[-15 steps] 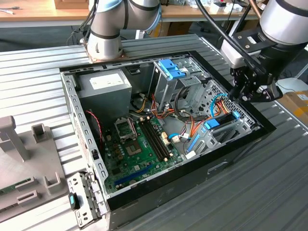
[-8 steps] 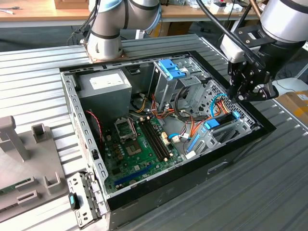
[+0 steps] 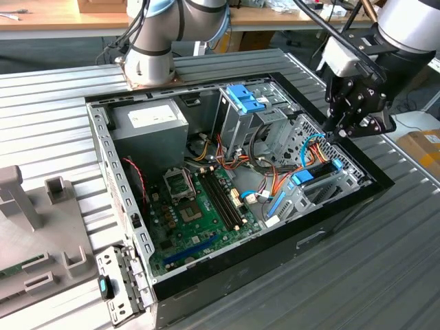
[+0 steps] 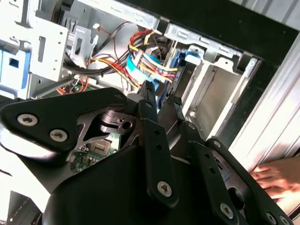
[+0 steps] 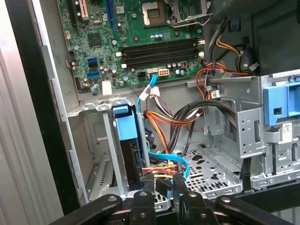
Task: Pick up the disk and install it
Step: 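Insert the first disk wire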
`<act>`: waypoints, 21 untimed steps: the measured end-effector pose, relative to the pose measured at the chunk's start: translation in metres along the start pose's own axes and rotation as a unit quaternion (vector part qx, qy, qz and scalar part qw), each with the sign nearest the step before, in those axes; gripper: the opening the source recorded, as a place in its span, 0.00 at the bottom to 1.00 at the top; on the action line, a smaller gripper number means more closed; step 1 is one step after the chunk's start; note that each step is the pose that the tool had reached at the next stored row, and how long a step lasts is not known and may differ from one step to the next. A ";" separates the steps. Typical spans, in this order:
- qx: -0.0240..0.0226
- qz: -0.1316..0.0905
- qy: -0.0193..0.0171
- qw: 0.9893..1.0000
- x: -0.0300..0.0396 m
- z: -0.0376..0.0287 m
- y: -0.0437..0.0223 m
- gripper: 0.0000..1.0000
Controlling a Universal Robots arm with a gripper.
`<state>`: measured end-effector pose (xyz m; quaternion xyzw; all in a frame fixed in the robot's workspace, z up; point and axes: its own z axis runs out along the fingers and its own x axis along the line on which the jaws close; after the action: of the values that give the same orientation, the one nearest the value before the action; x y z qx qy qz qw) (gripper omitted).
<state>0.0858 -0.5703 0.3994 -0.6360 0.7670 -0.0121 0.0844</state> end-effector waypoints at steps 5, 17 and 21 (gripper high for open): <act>-0.016 0.002 0.003 1.000 -0.0039 0.0051 -0.0134 0.30; 0.009 -0.002 -0.014 1.000 0.0026 0.0051 -0.0042 0.30; 0.018 -0.005 -0.017 1.000 0.0093 0.0038 0.0050 0.30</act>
<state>0.0798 -0.5782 0.3939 -0.6385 0.7617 -0.0153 0.1092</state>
